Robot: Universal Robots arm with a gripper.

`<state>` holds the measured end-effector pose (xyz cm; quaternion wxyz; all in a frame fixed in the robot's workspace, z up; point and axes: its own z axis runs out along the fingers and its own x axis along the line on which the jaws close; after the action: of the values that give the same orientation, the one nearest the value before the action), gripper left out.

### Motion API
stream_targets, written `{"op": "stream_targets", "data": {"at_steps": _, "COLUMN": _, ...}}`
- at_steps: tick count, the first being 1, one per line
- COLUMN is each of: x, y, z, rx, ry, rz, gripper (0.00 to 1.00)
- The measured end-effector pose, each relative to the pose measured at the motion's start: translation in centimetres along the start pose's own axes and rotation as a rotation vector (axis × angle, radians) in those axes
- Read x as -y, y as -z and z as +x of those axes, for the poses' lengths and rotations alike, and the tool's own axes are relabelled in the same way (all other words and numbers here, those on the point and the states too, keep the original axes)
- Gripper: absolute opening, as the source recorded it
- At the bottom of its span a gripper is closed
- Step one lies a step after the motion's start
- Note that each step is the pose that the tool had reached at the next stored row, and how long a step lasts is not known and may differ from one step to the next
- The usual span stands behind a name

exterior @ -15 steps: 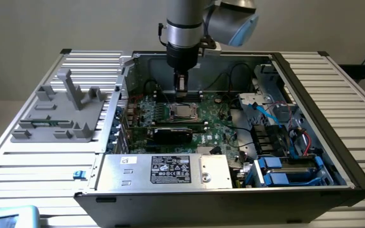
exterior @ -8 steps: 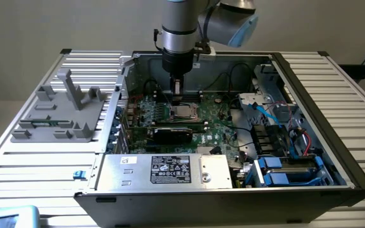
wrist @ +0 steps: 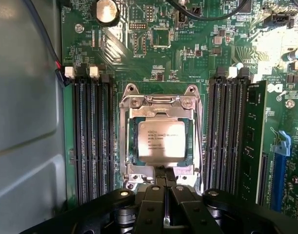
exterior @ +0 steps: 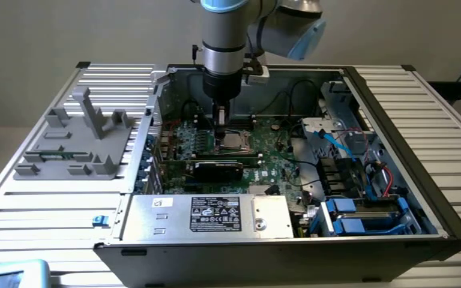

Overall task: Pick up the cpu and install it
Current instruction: 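Close the cpu cover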

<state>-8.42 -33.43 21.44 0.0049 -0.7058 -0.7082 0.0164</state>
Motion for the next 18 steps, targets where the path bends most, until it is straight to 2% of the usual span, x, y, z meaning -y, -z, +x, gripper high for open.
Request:
{"op": "stream_targets", "data": {"at_steps": 4, "x": 0.2, "y": -0.66, "z": 0.01, "rx": -0.0001, "ry": 0.0, "rz": -0.0001, "gripper": 0.11}}
{"op": "stream_targets", "data": {"at_steps": 18, "x": 0.73, "y": -1.02, "z": 0.02, "rx": -0.0002, "ry": 0.0, "rz": -0.0016, "gripper": 0.11}}
